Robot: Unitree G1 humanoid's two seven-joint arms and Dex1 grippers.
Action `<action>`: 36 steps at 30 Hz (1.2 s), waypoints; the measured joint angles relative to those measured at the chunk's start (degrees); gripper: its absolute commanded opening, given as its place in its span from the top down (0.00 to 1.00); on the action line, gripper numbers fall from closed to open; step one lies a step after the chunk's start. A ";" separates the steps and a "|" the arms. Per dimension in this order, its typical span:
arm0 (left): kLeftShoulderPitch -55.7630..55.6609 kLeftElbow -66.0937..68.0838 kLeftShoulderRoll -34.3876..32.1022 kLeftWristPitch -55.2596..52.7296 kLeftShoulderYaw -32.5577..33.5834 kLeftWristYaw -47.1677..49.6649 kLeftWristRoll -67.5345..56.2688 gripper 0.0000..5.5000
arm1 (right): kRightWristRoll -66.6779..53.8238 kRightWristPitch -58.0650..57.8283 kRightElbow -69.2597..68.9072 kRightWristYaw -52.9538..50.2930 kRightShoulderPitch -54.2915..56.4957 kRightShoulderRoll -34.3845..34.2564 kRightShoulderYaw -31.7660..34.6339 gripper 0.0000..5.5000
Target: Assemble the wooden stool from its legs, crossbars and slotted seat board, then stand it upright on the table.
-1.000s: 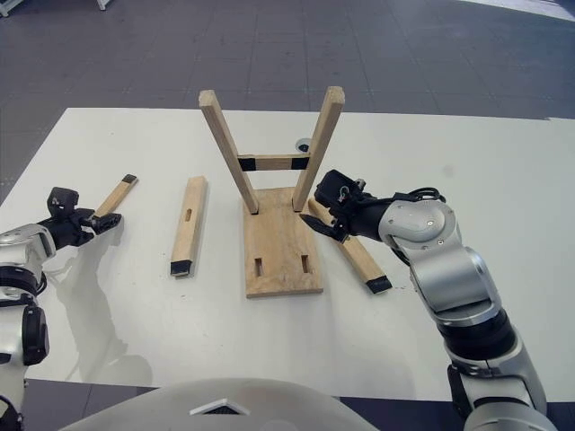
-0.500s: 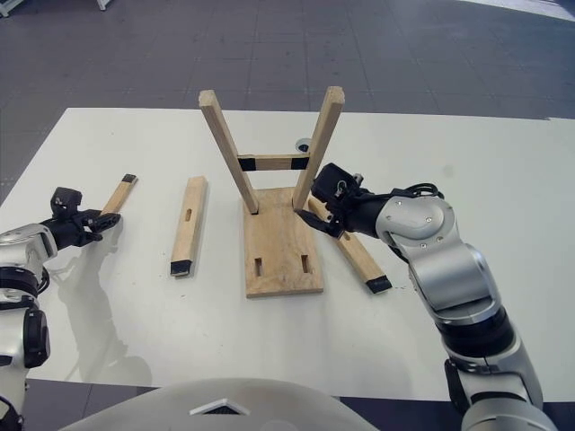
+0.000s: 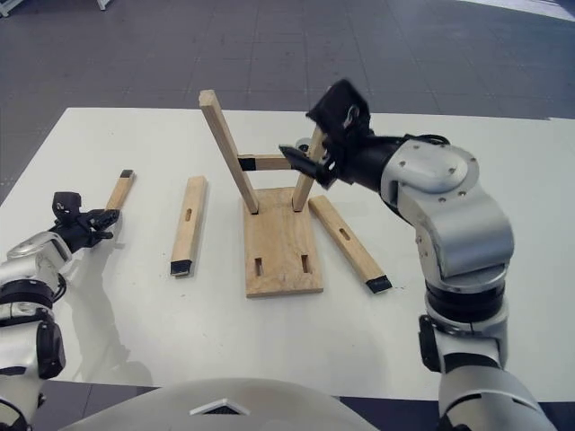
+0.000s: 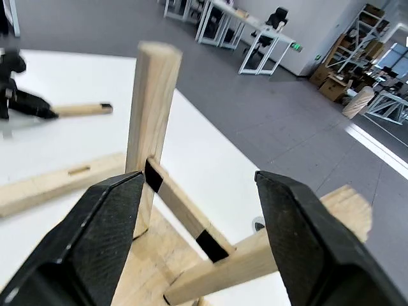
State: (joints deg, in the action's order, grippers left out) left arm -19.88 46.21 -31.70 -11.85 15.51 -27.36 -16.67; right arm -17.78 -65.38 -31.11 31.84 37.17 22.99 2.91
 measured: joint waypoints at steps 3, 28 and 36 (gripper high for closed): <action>6.16 -18.60 3.01 -4.38 1.98 7.66 -0.93 0.76 | -2.88 -3.65 5.67 -4.75 6.65 -6.90 7.92 0.42; -29.74 -84.57 3.72 -37.91 -12.26 12.55 -11.21 0.76 | -20.26 -25.24 41.16 -9.72 39.32 -12.99 32.76 0.42; -24.26 -79.56 3.19 -34.79 -14.54 12.45 -6.67 0.76 | -37.25 -26.17 38.93 -13.23 33.77 -9.38 31.97 0.42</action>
State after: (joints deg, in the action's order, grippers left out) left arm -44.13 -33.34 -28.51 -46.64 0.97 -14.90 -23.34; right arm -55.03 -91.55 7.82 18.61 70.94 13.61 34.87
